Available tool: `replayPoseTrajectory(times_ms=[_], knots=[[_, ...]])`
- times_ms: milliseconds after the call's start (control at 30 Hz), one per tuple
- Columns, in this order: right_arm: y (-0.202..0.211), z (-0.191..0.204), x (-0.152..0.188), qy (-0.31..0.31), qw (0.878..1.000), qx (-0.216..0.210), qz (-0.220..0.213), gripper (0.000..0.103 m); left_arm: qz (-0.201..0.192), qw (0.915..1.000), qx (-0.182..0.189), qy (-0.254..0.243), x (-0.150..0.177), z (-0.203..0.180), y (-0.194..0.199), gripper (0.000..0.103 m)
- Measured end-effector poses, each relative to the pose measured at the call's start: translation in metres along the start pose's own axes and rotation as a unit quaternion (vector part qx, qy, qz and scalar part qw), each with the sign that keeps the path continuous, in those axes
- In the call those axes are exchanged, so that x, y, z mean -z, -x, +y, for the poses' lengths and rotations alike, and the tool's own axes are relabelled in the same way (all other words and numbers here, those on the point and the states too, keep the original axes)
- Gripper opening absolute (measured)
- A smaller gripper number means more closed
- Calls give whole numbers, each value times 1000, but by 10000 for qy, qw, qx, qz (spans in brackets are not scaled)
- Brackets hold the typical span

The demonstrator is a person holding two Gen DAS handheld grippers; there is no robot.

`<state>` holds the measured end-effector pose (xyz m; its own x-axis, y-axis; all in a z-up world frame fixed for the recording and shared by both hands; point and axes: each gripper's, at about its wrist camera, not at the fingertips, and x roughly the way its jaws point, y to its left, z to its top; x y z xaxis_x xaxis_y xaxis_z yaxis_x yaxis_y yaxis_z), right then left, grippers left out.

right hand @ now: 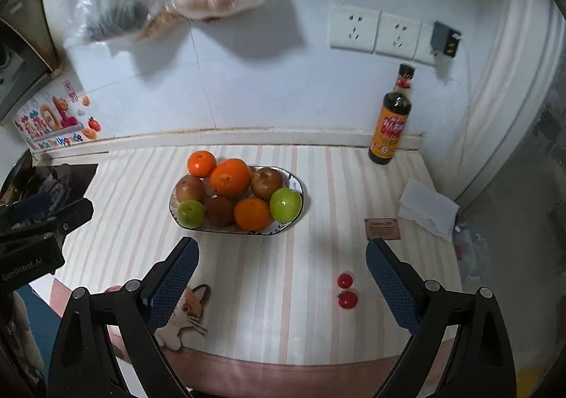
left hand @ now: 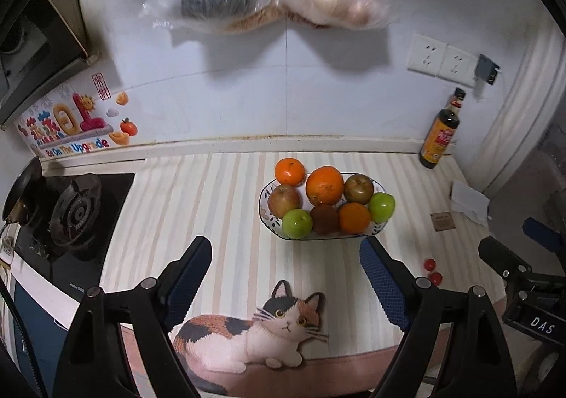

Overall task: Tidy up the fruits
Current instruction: 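Lift both open tools away and move toward the cherry tomatoes, then grasp a cherry tomato with the right tool while the left tool grasps the other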

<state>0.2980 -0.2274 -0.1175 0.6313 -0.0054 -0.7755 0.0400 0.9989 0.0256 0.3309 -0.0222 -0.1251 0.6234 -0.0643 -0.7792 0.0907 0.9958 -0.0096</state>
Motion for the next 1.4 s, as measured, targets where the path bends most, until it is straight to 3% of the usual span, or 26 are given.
replayPoseTrajectory(times_ms=[400, 667, 800, 867, 1067, 1267, 1400], knots=[[92, 16, 16, -42, 9985, -91, -540, 98, -391, 9990, 212, 21, 18, 4, 64, 86], [107, 22, 19, -41, 9980, -179, -603, 102, -453, 9986, 258, 29, 21, 4, 74, 86], [102, 23, 16, -46, 9981, -247, -569, 102, -459, 9986, 269, 61, 19, 4, 75, 87], [99, 22, 15, -58, 9981, -270, -546, 102, -393, 9987, 308, 117, 16, 4, 72, 103], [79, 5, 7, -269, 9981, -324, -446, 102, -262, 9991, 266, 200, 6, 1, 55, 103], [32, -57, 5, -949, 9948, -363, -46, 102, 28, 9998, 178, 102, -6, -20, 12, 103], [-17, -109, 21, -1387, 9897, -107, 345, 102, 369, 9991, 187, -90, -10, -47, -31, 103]])
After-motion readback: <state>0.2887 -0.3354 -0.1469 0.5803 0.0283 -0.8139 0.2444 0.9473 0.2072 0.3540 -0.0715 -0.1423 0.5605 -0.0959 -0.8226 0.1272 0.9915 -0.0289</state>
